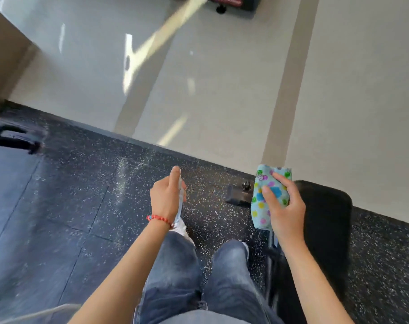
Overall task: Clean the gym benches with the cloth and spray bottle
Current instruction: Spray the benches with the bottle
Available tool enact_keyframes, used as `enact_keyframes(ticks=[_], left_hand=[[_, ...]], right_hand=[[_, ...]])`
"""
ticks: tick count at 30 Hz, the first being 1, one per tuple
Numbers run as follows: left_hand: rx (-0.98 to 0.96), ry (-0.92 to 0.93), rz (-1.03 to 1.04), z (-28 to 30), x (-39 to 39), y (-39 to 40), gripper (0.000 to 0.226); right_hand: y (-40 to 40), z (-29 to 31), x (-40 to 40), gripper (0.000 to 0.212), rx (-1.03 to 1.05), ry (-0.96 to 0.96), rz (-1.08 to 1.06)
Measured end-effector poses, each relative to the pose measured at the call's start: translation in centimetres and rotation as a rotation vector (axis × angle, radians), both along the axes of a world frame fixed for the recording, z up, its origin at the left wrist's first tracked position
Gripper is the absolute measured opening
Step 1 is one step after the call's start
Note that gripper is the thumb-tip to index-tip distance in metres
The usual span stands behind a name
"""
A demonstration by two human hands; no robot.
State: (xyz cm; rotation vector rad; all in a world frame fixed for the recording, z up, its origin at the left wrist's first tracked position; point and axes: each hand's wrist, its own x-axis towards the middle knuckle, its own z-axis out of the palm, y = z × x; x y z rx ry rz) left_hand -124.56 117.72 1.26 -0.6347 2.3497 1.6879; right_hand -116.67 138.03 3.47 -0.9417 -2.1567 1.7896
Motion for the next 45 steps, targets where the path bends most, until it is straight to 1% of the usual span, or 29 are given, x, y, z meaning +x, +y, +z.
enact_keyframes(ticks=[2, 4, 7, 13, 19, 21, 26, 28, 31, 37, 41, 45], left_hand=[[-0.008, -0.011, 0.029, 0.3, -1.8, -3.5, 0.062], [0.026, -0.014, 0.093, 0.5, -3.4, -6.9, 0.064], [0.021, -0.005, 0.180, 0.9, -5.7, -11.7, 0.062], [0.065, -0.052, 0.423, 1.3, -8.9, -19.7, 0.054], [0.059, -0.101, 0.605, 1.0, -11.5, -25.5, 0.054], [0.080, -0.097, 0.670, 0.8, -13.0, -27.1, 0.054], [0.051, -0.079, 0.848, 1.6, -18.1, -31.3, 0.057], [0.056, -0.064, 0.920, 2.3, -20.0, -33.1, 0.058], [0.114, -0.022, 1.034, 3.1, -22.6, -35.8, 0.058], [0.124, 0.028, 1.180, 3.7, -25.7, -41.7, 0.061], [0.120, 0.060, 1.251, 4.0, -27.4, -47.7, 0.062], [0.091, 0.041, 1.276, 3.5, -28.9, -55.3, 0.063]], right_hand=[[-3.6, 0.1, -3.2, 0.030, -0.006, 0.004, 0.064], [-7.1, 0.3, -6.3, 0.030, 0.001, 0.020, 0.128], [-12.2, 0.5, -10.6, 0.030, -0.006, 0.020, 0.233], [-21.2, 1.2, -18.0, 0.030, 0.002, 0.035, 0.503], [-28.6, 1.7, -24.9, 0.032, -0.018, 0.068, 0.761], [-30.9, 1.6, -27.6, 0.033, -0.016, 0.079, 0.835], [-36.5, 2.4, -35.0, 0.032, -0.049, 0.086, 1.017], [-38.6, 2.9, -37.8, 0.031, -0.062, 0.081, 1.070], [-42.0, 3.5, -41.6, 0.029, -0.056, 0.075, 1.136], [-49.8, 4.0, -46.2, 0.030, -0.113, 0.067, 1.234], [-56.1, 4.1, -47.9, 0.031, -0.110, 0.047, 1.302], [-63.8, 3.6, -49.2, 0.033, -0.090, 0.068, 1.323]])
